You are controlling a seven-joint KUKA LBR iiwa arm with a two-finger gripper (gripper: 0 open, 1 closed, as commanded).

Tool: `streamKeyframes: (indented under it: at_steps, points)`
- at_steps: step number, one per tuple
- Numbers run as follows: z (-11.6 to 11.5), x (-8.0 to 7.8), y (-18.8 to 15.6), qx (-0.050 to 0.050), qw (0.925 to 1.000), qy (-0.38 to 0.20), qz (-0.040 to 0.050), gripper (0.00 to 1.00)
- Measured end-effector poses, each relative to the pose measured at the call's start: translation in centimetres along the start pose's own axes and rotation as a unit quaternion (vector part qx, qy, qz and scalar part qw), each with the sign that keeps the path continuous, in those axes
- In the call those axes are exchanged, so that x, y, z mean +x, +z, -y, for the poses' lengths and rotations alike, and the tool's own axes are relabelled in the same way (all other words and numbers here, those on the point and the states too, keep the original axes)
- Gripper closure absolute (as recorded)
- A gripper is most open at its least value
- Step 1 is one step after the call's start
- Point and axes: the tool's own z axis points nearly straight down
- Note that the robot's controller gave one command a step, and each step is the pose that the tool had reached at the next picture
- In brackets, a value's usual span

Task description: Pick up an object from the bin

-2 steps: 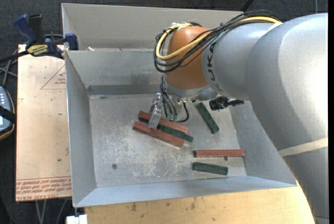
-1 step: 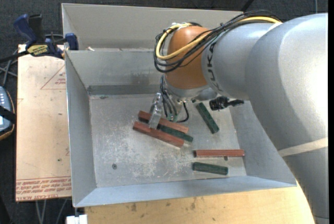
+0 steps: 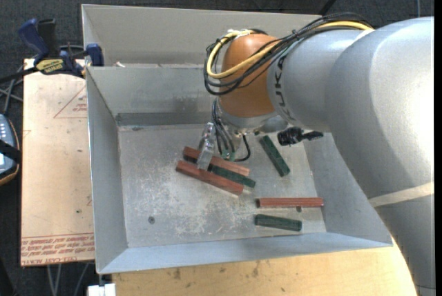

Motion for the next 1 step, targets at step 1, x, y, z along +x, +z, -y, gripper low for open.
streamKeyframes:
  at_steps: [1]
  points:
    - [0.10, 0.19, -0.87, 0.002, 1.0000, 0.000, -0.0041, 1.00]
